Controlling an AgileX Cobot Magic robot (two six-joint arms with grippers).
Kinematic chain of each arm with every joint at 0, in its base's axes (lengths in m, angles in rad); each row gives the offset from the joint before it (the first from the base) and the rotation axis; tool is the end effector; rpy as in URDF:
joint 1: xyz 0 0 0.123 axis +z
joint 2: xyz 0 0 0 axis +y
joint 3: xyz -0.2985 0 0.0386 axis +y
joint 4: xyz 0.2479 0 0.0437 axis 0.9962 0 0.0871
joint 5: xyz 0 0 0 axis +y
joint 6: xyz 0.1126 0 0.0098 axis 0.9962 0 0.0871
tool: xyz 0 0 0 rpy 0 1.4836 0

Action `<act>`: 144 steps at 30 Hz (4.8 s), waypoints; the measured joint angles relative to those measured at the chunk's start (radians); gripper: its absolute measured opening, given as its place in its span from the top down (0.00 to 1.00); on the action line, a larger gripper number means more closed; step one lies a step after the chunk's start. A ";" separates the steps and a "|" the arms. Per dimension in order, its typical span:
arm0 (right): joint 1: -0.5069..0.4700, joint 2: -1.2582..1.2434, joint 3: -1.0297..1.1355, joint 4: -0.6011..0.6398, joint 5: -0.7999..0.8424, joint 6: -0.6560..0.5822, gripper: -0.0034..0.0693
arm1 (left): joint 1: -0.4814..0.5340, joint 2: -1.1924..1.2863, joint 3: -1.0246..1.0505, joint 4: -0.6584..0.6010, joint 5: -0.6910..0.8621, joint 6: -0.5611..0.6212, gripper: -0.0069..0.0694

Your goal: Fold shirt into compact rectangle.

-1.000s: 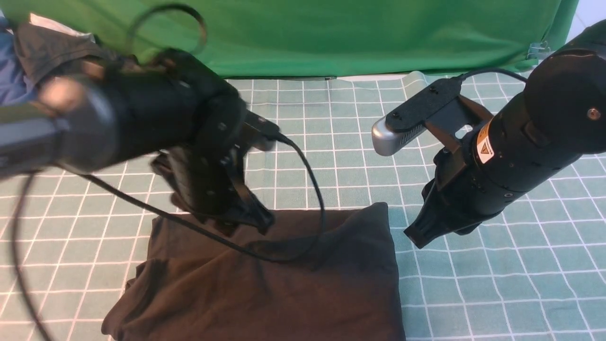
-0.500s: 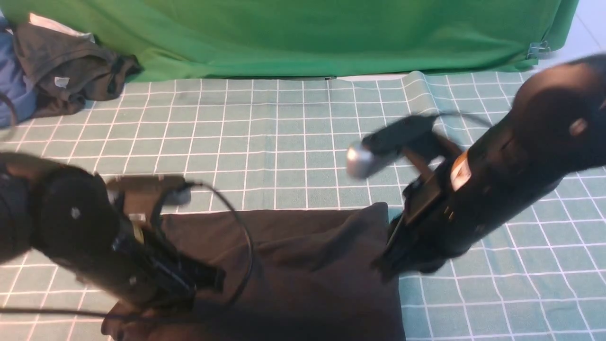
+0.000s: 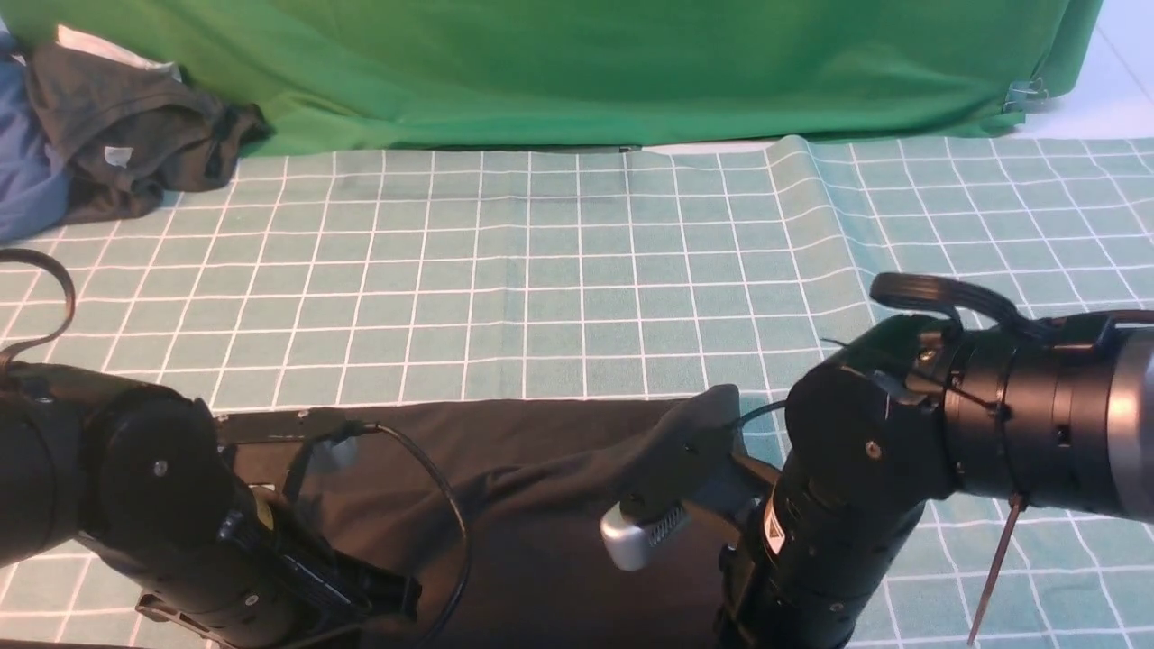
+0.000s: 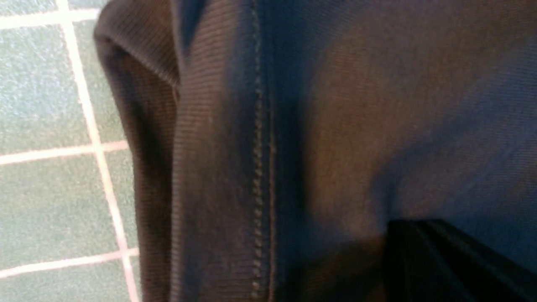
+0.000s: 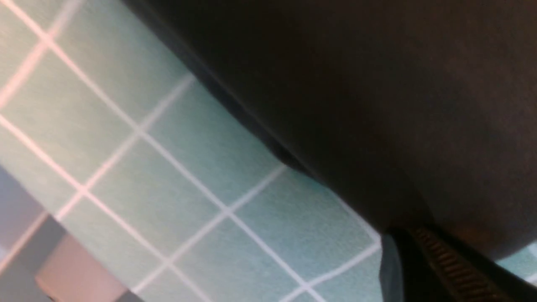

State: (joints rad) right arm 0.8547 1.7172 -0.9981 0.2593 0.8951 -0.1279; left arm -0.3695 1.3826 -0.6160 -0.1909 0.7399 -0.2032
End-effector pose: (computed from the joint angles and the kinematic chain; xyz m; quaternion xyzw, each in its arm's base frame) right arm 0.1823 0.2439 0.1717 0.3984 -0.9112 -0.1036 0.0162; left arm 0.1895 -0.0889 0.1723 0.0173 0.9946 -0.0879 0.0527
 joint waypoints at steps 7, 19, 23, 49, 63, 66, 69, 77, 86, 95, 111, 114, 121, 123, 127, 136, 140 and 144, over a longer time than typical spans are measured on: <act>0.002 -0.125 0.003 -0.177 0.042 0.096 0.90 | 0.000 -0.086 -0.015 0.000 0.008 0.018 0.90; 0.002 -0.853 0.003 -0.647 -0.121 0.432 0.90 | 0.000 -0.609 -0.059 0.012 -0.041 0.021 0.90; 0.002 -1.072 0.016 -0.668 -0.190 0.406 0.90 | 0.000 -0.781 -0.059 0.026 -0.102 0.021 0.89; 0.002 -1.447 0.490 -0.675 -0.750 0.512 0.86 | 0.000 -0.936 0.073 -0.008 -0.365 0.022 0.89; 0.002 -1.447 0.490 -0.674 -0.752 0.510 0.83 | 0.000 -0.936 0.073 -0.016 -0.343 0.027 0.89; 0.002 -1.447 0.490 -0.673 -0.753 0.509 0.82 | 0.000 -0.936 0.073 -0.007 -0.313 0.027 0.89; 0.002 -1.447 0.490 -0.673 -0.753 0.509 0.81 | 0.000 -0.936 0.073 0.007 -0.301 0.027 0.89; 0.002 -1.447 0.490 -0.672 -0.753 0.508 0.78 | 0.000 -0.904 0.073 0.031 -0.227 -0.081 0.89; 0.002 -1.447 0.490 -0.672 -0.757 0.510 0.75 | 0.000 -0.515 0.021 0.122 0.145 -0.243 0.89; 0.002 -1.447 0.490 -0.672 -0.800 0.512 0.72 | 0.000 -0.269 -0.071 0.046 0.164 -0.167 0.89; 0.002 -1.152 0.222 -0.671 -0.226 0.625 0.91 | 0.313 -0.267 -0.079 -0.071 0.201 0.044 0.89; 0.002 -0.988 0.061 -0.671 0.066 0.625 0.92 | 0.404 -0.267 -0.079 -0.076 0.240 0.093 0.89; 0.002 -0.747 -0.162 -0.562 0.301 0.464 0.92 | 0.532 -0.267 -0.079 -0.074 0.288 0.135 0.89; -0.003 -0.709 -0.175 -0.541 0.306 0.438 0.93 | 0.535 -0.267 -0.079 -0.074 0.299 0.145 0.89; -0.095 -0.635 -0.178 -0.451 0.315 0.347 0.94 | 0.538 -0.267 -0.079 -0.074 0.304 0.160 0.89; -0.514 -0.470 -0.178 -0.056 0.313 0.037 0.94 | 0.538 -0.258 -0.079 -0.100 0.241 0.246 0.83; -0.558 -0.454 -0.178 0.057 0.288 -0.047 0.94 | 0.510 -0.201 -0.080 -0.097 0.239 0.269 0.68; -0.558 -0.453 -0.178 0.118 0.254 -0.089 0.94 | 0.414 -0.115 -0.080 -0.064 0.209 0.274 0.46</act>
State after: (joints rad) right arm 0.2970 1.2643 -1.1758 0.3775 1.1492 -0.2165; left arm 0.0447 1.2677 -0.6965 -0.2552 0.9490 0.0712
